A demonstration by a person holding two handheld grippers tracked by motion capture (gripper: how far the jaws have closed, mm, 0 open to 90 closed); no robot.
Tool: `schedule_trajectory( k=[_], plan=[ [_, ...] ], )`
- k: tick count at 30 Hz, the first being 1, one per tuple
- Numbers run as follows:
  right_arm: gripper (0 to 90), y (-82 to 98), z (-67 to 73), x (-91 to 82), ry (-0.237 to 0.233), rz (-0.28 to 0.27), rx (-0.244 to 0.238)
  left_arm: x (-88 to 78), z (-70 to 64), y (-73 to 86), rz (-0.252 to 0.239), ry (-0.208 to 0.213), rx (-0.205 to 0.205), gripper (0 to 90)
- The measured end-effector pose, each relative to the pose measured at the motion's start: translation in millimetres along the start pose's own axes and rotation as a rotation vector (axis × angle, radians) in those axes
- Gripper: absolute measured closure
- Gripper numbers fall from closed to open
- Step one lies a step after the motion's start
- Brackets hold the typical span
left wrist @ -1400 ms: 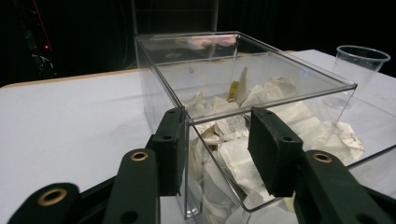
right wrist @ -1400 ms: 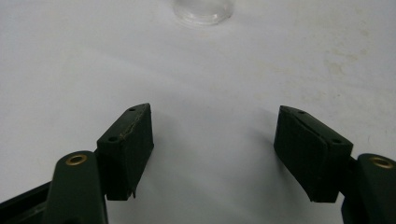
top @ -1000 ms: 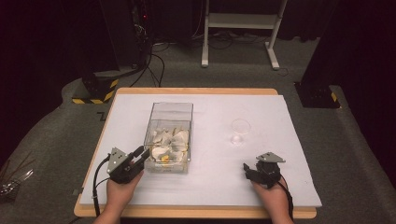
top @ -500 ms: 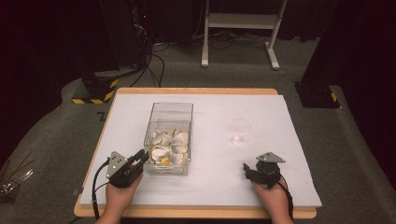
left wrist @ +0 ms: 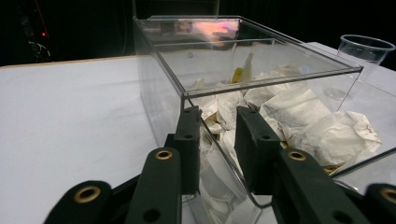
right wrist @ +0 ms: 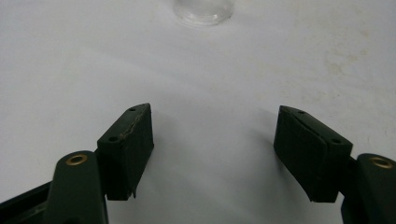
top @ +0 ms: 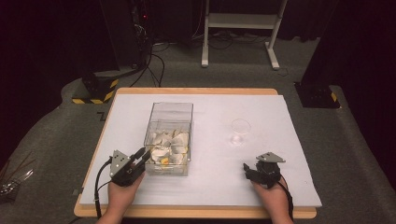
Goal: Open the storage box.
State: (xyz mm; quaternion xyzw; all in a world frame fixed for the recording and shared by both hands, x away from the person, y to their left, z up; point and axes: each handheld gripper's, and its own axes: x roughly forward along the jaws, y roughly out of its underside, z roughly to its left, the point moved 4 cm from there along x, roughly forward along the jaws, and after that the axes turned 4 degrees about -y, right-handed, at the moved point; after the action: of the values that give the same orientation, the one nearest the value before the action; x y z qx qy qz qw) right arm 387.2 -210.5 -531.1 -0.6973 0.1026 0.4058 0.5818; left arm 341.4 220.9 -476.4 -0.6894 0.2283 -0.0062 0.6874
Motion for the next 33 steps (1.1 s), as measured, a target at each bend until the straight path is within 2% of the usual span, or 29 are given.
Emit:
schedule_trajectory(
  k=[10,18,20,33],
  plan=[
    [28.2,0.0,-0.1,0.0,0.002,-0.002,-0.006,-4.7,-1.0,4.3,0.003,0.008,0.007,70.7],
    [28.3,0.0,-0.1,0.0,0.0,-0.001,-0.003,-17.9,-3.1,9.4,0.01,0.017,0.025,72.6],
    [28.3,0.0,0.1,-0.1,0.001,-0.001,-0.002,-23.4,-4.9,11.0,0.013,0.013,0.044,73.0],
    [28.4,0.1,-0.1,-0.1,-0.004,0.004,0.007,-32.6,-8.8,13.6,0.027,-0.001,0.057,74.2]
  ],
)
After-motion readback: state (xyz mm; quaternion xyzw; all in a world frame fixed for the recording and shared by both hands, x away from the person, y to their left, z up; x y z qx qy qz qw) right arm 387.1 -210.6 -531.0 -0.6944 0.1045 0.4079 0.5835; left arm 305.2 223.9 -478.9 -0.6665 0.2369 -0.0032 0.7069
